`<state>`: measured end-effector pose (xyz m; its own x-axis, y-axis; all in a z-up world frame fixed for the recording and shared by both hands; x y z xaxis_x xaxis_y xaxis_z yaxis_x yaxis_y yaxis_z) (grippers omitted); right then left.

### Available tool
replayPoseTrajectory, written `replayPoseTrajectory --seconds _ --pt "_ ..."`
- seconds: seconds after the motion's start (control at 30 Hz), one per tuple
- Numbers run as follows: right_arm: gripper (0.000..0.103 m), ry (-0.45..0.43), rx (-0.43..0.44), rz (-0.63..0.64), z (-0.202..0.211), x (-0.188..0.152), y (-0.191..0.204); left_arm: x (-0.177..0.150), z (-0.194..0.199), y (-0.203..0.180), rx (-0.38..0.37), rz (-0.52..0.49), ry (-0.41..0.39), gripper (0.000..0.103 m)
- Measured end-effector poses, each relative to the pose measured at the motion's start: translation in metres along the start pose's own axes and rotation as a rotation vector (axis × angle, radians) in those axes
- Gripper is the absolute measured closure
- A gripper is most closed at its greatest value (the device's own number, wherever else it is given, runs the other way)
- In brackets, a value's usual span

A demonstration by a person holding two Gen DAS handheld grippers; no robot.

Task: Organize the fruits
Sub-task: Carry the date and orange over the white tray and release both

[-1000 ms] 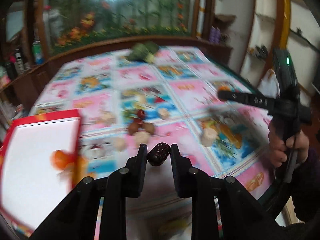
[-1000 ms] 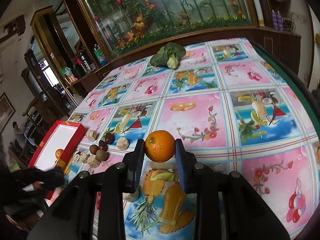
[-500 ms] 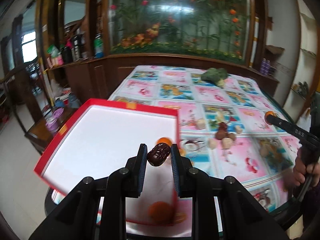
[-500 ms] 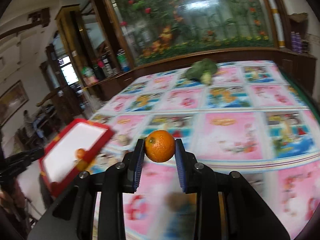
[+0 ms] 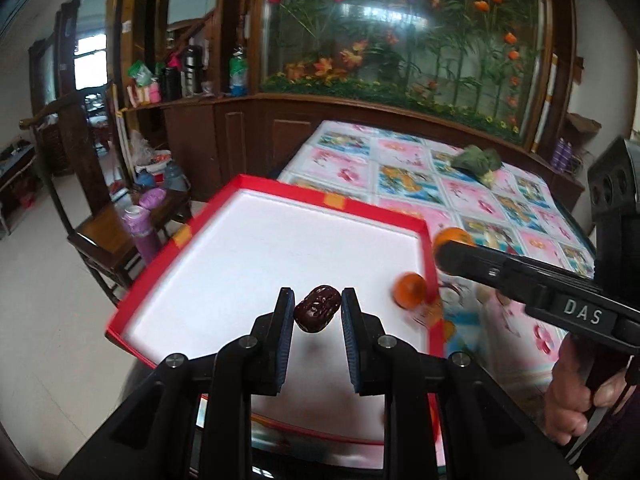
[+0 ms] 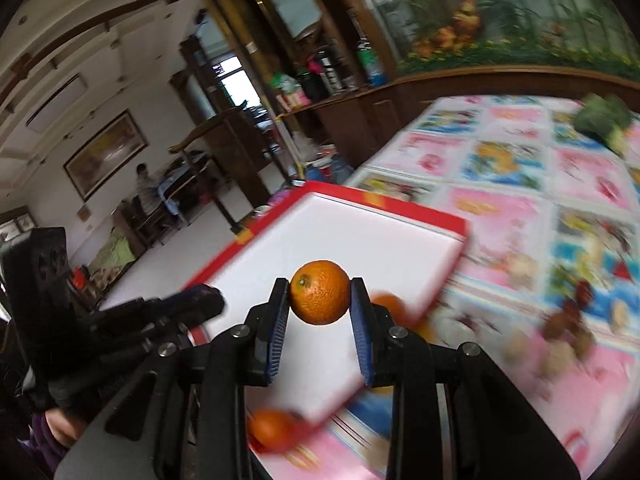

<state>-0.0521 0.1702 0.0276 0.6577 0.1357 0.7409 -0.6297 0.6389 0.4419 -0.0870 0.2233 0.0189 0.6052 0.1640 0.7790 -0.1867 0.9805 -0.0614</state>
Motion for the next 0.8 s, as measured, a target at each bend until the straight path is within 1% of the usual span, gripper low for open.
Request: replayPoseTrajectory --seconds 0.1,0.17,0.2,0.3,0.4,0.53,0.63,0.7,0.8 --pt "0.07 0.034 0.023 -0.01 -0.025 0.006 0.016 0.009 0.0 0.015 0.036 0.013 -0.024 0.08" --pt "0.07 0.064 0.001 -0.021 -0.041 0.004 0.015 0.006 -0.008 0.024 0.083 0.011 -0.014 0.08" --pt "0.07 0.082 -0.006 -0.03 -0.049 0.001 0.014 0.005 -0.011 0.026 0.088 0.012 -0.006 0.08" --pt "0.07 0.148 -0.03 -0.04 -0.071 -0.013 0.011 0.001 -0.022 0.033 0.07 0.037 0.019 0.08" --pt "0.07 0.185 -0.045 -0.04 -0.084 -0.022 0.008 0.004 -0.027 0.042 0.099 0.038 0.017 0.08" --pt "0.07 0.237 -0.047 -0.059 -0.1 -0.026 0.003 0.0 -0.039 0.054 0.117 0.065 0.064 0.08" --pt "0.07 0.266 -0.065 -0.033 -0.108 -0.03 0.005 -0.005 -0.046 0.054 0.117 0.065 0.096 0.08" --pt "0.07 0.288 -0.07 -0.027 -0.112 -0.035 0.007 -0.009 -0.051 0.052 0.103 0.066 0.121 0.08" --pt "0.07 0.289 -0.098 0.002 -0.114 -0.035 0.008 -0.014 -0.053 0.052 0.108 0.071 0.137 0.081"
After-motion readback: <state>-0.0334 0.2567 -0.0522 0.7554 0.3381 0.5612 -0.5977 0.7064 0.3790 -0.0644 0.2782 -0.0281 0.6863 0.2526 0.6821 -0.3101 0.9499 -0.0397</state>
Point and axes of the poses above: each gripper's, at about its wrist camera, not at the fingertips, and z roughly against the way its jaws point, y to its left, x to its top, the point moved 10 cm from there along -z, roughly the way its jaws point, and after that the axes turned 1 degree about -z, right-handed, at the moved point
